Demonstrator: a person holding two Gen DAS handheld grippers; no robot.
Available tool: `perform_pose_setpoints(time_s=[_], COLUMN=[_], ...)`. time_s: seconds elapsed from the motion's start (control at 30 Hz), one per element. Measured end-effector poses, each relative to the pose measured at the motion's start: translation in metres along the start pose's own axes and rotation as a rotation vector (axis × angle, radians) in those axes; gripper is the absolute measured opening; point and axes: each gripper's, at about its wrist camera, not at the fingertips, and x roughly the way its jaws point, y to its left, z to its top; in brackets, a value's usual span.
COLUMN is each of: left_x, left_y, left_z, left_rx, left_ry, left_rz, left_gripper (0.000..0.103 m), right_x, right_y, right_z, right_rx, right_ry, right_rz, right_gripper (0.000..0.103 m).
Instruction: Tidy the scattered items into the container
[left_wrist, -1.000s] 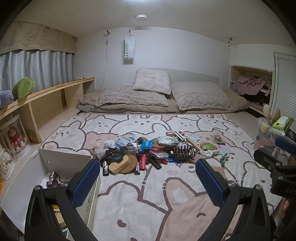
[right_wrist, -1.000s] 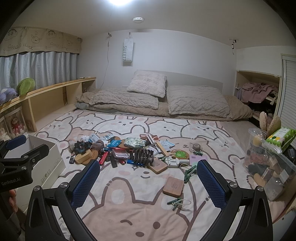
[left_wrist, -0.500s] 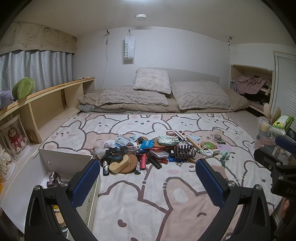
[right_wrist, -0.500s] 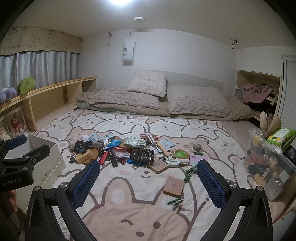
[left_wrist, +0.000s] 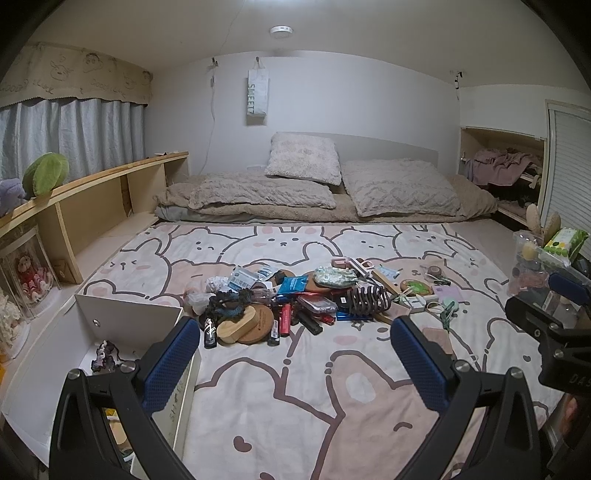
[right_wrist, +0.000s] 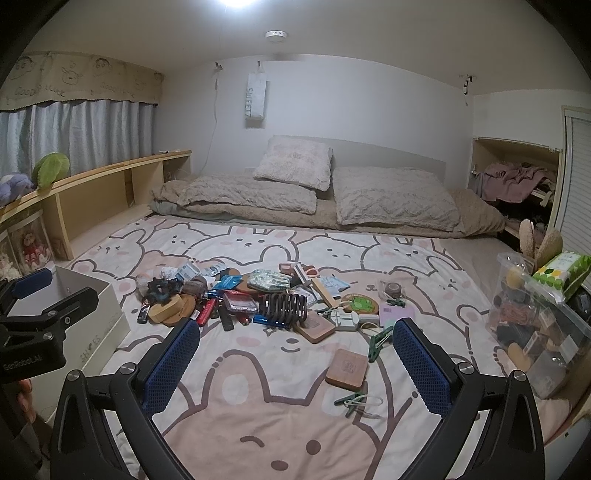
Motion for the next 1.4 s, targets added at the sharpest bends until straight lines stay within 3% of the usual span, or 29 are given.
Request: perform_pose_setpoints(time_s=[0.57,1.4], left_x=[0.037,0.139], left_y=[-0.012,-0.011], left_z=[-0.015,-0.06], left_rx=[0.012,-0.021], left_ry=[0.078,0.289], left_rz=[-0.002,-0.055], left_gripper=[0.103,0.103], right_x=[0.034,0.132], right_y=[-0.015,-0.035], right_z=[-0.015,-0.062], right_rx=[0.036,0.081], right_ry=[0.078,0.292], right_rz=[-0.019,-0.061], right_gripper=[0.103,0.103])
